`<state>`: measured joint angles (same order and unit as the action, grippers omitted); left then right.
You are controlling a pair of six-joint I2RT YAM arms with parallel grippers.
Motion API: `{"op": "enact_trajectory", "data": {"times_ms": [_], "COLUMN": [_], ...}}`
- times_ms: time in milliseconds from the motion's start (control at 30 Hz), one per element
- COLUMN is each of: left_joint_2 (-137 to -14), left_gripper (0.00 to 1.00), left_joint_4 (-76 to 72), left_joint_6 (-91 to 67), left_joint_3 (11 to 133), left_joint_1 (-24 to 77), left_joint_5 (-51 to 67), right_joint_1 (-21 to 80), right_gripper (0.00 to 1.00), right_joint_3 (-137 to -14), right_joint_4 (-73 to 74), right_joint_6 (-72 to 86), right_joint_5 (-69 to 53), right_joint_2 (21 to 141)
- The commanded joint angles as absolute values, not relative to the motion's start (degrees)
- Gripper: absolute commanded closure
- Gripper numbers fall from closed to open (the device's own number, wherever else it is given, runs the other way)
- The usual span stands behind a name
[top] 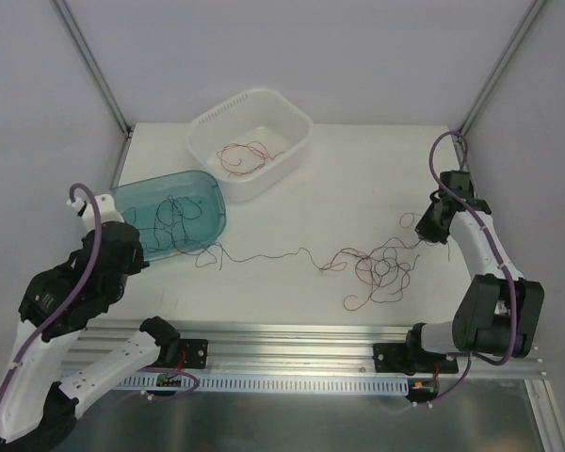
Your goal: Untangle the cables
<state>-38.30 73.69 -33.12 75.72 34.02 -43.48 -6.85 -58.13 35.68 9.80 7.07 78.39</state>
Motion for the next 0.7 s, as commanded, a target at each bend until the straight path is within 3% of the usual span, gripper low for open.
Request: {"op": "enact_trajectory", "data": {"times_ms": [0, 200, 300, 533, 667], "left_joint_2": [-38.05, -42.36, -45.87, -53.08, -56.95], "left_gripper": [1.00, 1.00, 0.98, 0.84, 0.64], "left_joint_4": [63.83, 52.39, 48.27, 39.22, 37.71], "left_joint_6": [-28.92, -28.48, -29.18, -30.23, -31.20], "left_joint_3": [70.67, 61.71, 56.70, 47.47, 45.18], "left_joint_1": [33.57, 33.57, 33.66, 34.01, 35.24], "left_joint_5": [-28.59, -10.04, -5.91, -0.09, 1.75], "right_joint_1": [-3.43, 4.82, 8.25, 14.67, 19.23], "right_gripper": [0.98, 0.88, 0.74, 0.48, 0.30], "right_joint_3": [-55.64, -53.00, -52.73, -54.05, -55.46], "right_joint_4": [34.10, 33.66, 33.93, 36.12, 38.05], "right_joint_6": [9.32, 8.18, 7.30, 5.89, 5.27], "right_joint_5": [3.17, 5.18, 5.89, 7.29, 8.17], "right_joint_2": [78.57, 79.54, 79.10, 74.98, 71.46]}}
